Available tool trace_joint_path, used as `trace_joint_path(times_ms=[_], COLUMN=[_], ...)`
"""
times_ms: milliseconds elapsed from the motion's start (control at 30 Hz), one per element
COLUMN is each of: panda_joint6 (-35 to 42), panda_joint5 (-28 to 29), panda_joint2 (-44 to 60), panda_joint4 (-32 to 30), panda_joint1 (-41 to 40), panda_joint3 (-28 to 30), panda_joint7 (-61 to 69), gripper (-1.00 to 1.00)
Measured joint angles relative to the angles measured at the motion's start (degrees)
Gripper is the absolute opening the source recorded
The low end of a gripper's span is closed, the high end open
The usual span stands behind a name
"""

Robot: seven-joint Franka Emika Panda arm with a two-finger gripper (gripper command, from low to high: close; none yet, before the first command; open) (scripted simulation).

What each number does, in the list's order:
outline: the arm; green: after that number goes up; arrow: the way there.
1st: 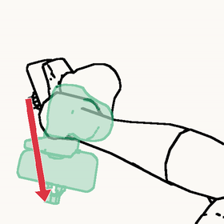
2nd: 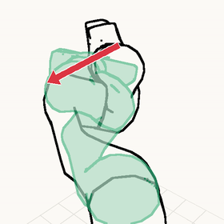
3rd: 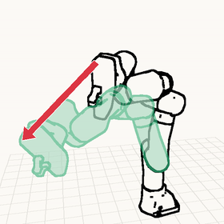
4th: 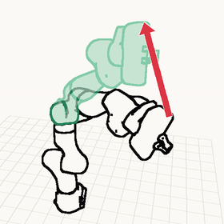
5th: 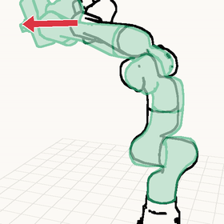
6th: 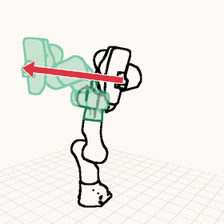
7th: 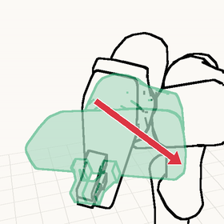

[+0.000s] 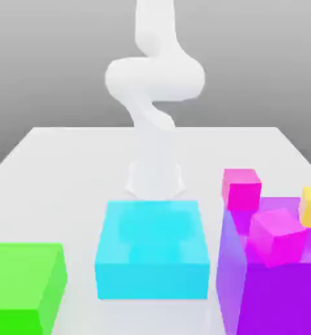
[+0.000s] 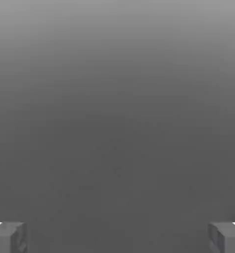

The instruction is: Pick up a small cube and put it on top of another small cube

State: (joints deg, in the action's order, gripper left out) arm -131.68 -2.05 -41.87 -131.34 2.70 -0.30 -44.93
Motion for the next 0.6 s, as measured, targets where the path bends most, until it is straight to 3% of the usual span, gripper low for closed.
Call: trace_joint_path(times_ms=[333, 600], panda_joint6=[-3.81, -10.94], panda_joint5=[-8.50, -8.34], panda_joint2=[18.36, 34.83], panda_joint4=[-3.61, -10.40], panda_joint1=[12.84, 20.54], panda_joint3=[-9.38, -19.32], panda_joint7=[0.07, -2.32], gripper=[0.00, 0.00])
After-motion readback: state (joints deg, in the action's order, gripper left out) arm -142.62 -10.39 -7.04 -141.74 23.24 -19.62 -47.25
